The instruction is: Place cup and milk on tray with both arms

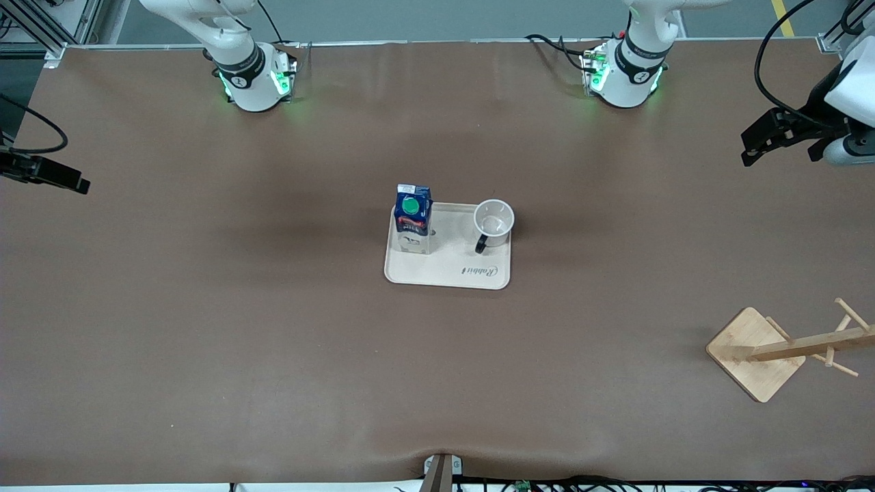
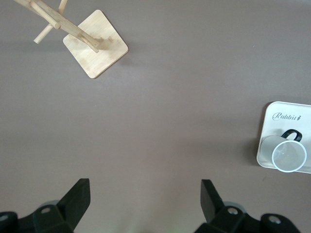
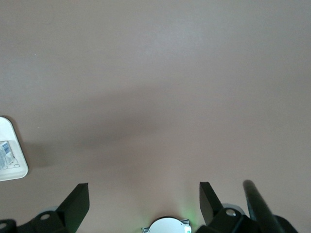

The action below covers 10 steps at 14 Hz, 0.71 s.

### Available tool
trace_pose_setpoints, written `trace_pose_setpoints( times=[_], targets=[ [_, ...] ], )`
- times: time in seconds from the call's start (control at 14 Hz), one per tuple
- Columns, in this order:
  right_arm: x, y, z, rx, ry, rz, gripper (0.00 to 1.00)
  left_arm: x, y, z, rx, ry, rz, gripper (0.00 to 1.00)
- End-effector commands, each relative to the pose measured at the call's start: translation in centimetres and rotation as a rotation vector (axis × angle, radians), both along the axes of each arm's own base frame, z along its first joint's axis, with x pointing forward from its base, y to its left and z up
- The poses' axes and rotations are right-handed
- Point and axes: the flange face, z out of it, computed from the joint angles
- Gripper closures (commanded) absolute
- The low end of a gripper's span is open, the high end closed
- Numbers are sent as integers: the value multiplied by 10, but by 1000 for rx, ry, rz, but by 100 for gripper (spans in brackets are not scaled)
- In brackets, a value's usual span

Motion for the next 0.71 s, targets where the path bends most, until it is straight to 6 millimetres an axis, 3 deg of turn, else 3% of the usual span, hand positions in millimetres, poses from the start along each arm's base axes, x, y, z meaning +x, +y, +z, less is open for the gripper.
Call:
trace_pose_setpoints(
  times=[0.0, 0.14, 0.5, 0.64],
  targets=[
    [-39, 3, 6, -12, -37, 12, 0, -10, 2, 8, -17, -8, 2, 0],
    [-41, -3, 18, -16, -99, 20, 0, -10, 6, 10, -16, -10, 4, 0],
    [-37, 9, 24, -5, -108, 165, 0, -5, 7, 23, -18, -34, -7, 0],
    [-34, 3, 26, -2, -117, 210, 0, -5, 8, 23, -18, -34, -6, 0]
  ],
)
